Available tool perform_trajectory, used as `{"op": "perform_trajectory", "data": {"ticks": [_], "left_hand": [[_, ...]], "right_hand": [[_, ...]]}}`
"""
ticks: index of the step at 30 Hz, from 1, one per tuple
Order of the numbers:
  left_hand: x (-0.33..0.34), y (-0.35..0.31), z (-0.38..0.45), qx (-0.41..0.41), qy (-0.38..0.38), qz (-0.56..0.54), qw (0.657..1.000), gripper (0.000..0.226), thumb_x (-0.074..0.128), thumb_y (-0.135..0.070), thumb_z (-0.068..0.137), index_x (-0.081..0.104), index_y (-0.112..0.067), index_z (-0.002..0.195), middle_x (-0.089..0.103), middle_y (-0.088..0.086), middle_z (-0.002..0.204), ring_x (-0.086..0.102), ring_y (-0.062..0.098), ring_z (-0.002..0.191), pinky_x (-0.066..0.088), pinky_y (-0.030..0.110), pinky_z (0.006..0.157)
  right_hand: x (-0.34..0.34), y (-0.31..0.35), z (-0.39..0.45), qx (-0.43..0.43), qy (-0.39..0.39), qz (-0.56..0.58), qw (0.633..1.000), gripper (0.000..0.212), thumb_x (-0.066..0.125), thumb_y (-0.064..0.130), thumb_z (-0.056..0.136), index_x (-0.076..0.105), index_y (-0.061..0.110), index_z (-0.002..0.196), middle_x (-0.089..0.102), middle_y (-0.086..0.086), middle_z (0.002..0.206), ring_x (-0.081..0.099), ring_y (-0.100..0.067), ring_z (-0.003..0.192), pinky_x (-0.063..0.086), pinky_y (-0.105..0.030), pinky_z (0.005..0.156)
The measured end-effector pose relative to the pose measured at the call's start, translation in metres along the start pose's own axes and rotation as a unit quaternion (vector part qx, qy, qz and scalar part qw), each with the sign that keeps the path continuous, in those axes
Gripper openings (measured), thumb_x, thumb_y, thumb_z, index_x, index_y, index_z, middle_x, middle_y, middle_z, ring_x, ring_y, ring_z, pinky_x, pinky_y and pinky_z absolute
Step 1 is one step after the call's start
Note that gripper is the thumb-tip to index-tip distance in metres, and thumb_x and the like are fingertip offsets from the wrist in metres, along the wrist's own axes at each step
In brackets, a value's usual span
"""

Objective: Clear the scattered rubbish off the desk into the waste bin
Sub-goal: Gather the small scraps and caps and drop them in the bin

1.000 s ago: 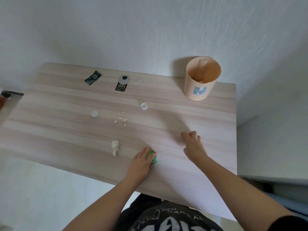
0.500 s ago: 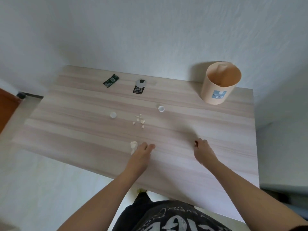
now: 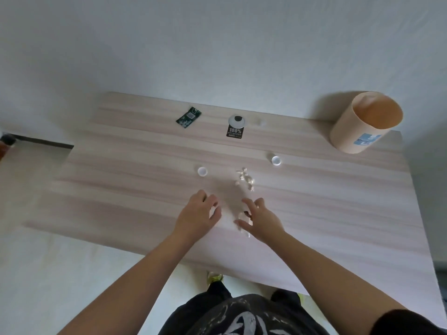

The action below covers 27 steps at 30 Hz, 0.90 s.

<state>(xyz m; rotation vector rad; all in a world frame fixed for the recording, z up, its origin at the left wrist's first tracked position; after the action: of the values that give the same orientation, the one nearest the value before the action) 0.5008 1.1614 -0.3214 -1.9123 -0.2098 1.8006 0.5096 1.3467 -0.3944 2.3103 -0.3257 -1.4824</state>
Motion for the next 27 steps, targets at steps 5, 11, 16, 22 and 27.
{"op": "perform_trajectory", "data": {"ticks": [5,11,16,22,27], "left_hand": [[-0.022,0.030,0.006,0.022,-0.017,0.016,1.000,0.017,0.054,-0.024,0.092,0.057,-0.009,0.083,0.048,0.009,0.082,0.049,0.027,0.077,0.046,0.039,0.051],[-0.018,0.051,0.030,0.020,0.013,0.015,1.000,0.014,0.053,-0.009,0.090,0.060,-0.010,0.102,0.057,0.012,0.094,0.052,0.032,0.087,0.051,0.046,0.063],[-0.002,0.066,0.059,0.017,0.091,0.088,0.992,0.057,0.049,0.015,0.070,0.052,-0.010,0.121,0.053,0.014,0.111,0.049,0.034,0.099,0.051,0.043,0.072],[0.011,0.080,0.097,-0.034,0.098,0.149,0.983,0.049,0.048,0.008,0.077,0.048,-0.015,0.121,0.052,0.013,0.105,0.050,0.031,0.094,0.046,0.039,0.074],[0.023,0.086,0.119,-0.055,0.079,0.161,0.982,0.040,0.040,-0.039,0.096,0.040,-0.011,0.125,0.054,0.015,0.105,0.051,0.033,0.094,0.045,0.041,0.073]], "right_hand": [[0.029,0.014,0.001,0.048,0.021,-0.054,0.997,0.034,0.047,0.039,0.094,0.043,0.014,0.117,0.042,-0.013,0.116,0.062,-0.035,0.080,0.053,-0.041,0.062],[0.020,0.005,-0.001,0.095,0.004,0.016,0.995,0.025,0.045,0.042,0.095,0.051,0.018,0.088,0.052,-0.006,0.093,0.061,-0.032,0.076,0.042,-0.034,0.062],[-0.012,-0.009,0.012,0.158,-0.086,0.100,0.979,0.032,0.054,0.041,0.091,0.042,0.020,0.071,0.052,0.001,0.065,0.053,-0.027,0.062,0.037,-0.032,0.055],[-0.037,-0.011,0.037,0.134,-0.190,0.142,0.962,0.030,0.050,0.016,0.094,0.047,0.025,0.123,0.051,-0.005,0.111,0.059,-0.029,0.081,0.053,-0.044,0.066],[-0.034,-0.012,0.062,0.177,-0.196,0.089,0.961,0.038,0.051,0.029,0.093,0.040,0.025,0.129,0.039,-0.010,0.125,0.062,-0.035,0.076,0.048,-0.036,0.052]]}}
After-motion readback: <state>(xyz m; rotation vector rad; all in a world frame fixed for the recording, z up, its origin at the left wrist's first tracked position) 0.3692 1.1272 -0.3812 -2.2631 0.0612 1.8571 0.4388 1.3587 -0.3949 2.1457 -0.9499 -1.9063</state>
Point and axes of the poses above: each hand's wrist, its own z-axis towards the middle knuckle, its own x-axis out of the palm, y = z × x, the point moved 6 cm from there along z, towards the middle knuckle
